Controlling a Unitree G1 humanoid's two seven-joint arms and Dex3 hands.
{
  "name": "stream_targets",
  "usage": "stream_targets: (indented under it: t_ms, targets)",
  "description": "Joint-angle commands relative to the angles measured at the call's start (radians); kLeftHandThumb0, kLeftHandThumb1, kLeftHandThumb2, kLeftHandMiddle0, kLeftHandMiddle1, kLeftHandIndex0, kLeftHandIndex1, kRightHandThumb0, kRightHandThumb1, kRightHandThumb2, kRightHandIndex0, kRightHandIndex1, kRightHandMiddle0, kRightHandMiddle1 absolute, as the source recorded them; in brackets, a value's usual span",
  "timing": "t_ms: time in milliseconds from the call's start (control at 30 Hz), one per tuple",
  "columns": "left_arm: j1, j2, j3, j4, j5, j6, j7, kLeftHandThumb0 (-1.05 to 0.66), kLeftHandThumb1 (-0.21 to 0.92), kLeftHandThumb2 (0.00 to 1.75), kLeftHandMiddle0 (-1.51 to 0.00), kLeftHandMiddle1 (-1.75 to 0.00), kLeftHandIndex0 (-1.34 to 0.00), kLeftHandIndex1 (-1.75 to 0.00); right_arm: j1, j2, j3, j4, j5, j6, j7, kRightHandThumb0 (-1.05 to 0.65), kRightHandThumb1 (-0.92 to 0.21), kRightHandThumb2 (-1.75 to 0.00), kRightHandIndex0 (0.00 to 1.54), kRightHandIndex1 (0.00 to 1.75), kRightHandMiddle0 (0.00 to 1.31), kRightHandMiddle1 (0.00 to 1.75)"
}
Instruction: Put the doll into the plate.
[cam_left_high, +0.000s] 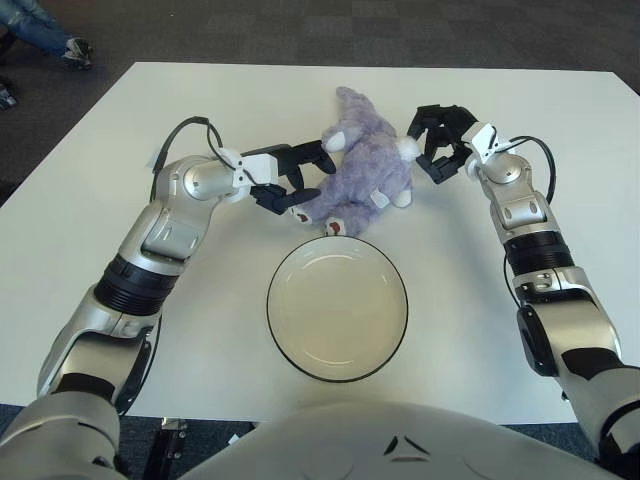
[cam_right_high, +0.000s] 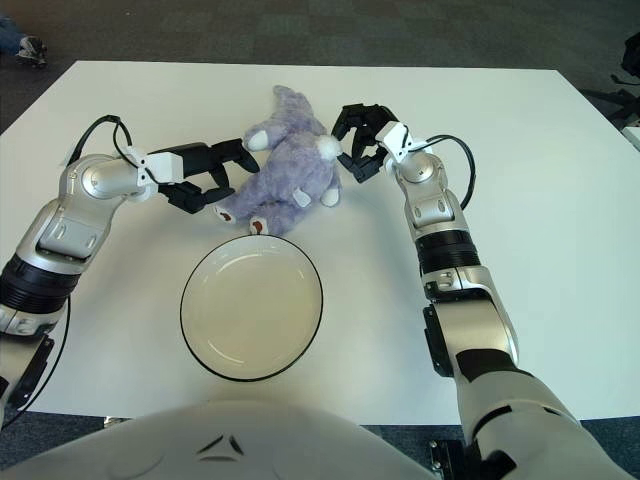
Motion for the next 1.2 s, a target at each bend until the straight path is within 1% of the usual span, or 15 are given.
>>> stream_targets:
  t_ms: [0, 233, 367, 467, 567, 700, 900, 1167]
  targets:
    - [-0.037, 0.031, -0.023, -0.006, 0.032, 0.007, -0.03, -0.99, 0.92, 0.75, -0.09, -1.36, 0.0, -1.0, -0.005, -0.002, -0.011, 0.002, 0.011, -0.007, -0.003, -0.01, -0.1, -1.45, 0.7, 1.75, 0.8, 1.39]
    - [-0.069, 0.039, -0.059, 0.032, 0.063, -0.008, -0.058, -0.96, 0.92, 0.72, -0.13, -1.27, 0.0, -0.92, -0.002, 0.001, -0.016, 0.005, 0.012, -0.015, -0.005, -0.01, -0.1, -1.45, 0.69, 1.75, 0.8, 1.4]
    - [-0.074, 0.037, -0.068, 0.052, 0.068, -0.023, -0.062, -0.95, 0.92, 0.72, -0.13, -1.26, 0.0, -0.9, -0.001, 0.002, -0.017, 0.005, 0.011, -0.018, -0.005, -0.01, -0.1, -1.45, 0.68, 1.75, 0.81, 1.39]
    - [-0.075, 0.036, -0.071, 0.064, 0.07, -0.036, -0.063, -0.96, 0.92, 0.72, -0.1, -1.28, 0.0, -0.89, 0.0, 0.001, -0.018, 0.006, 0.011, -0.019, -0.005, -0.01, -0.1, -1.45, 0.68, 1.75, 0.81, 1.39]
    - [-0.074, 0.031, -0.079, 0.086, 0.077, -0.064, -0.053, -0.96, 0.92, 0.73, -0.07, -1.3, 0.0, -0.89, 0.0, 0.001, -0.019, 0.007, 0.014, -0.02, 0.0, -0.01, -0.1, -1.45, 0.69, 1.75, 0.81, 1.4]
    - [-0.073, 0.03, -0.096, 0.122, 0.106, -0.125, -0.03, -1.0, 0.92, 0.76, -0.02, -1.34, 0.0, -0.88, 0.002, 0.002, -0.021, 0.0, 0.021, -0.015, 0.009, -0.01, -0.1, -1.45, 0.69, 1.75, 0.8, 1.4]
    - [-0.08, 0.023, -0.12, 0.184, 0.169, -0.208, 0.012, -1.04, 0.92, 0.82, -0.02, -1.33, 0.0, -0.84, 0.003, 0.002, -0.022, -0.003, 0.024, -0.008, 0.009, -0.01, -0.1, -1.45, 0.7, 1.75, 0.79, 1.4]
    - [-0.076, 0.016, -0.117, 0.207, 0.214, -0.247, 0.042, -1.05, 0.92, 0.88, -0.06, -1.24, 0.0, -0.85, 0.008, 0.001, -0.02, -0.012, 0.024, -0.001, 0.01, -0.01, -0.1, -1.45, 0.7, 1.75, 0.8, 1.39]
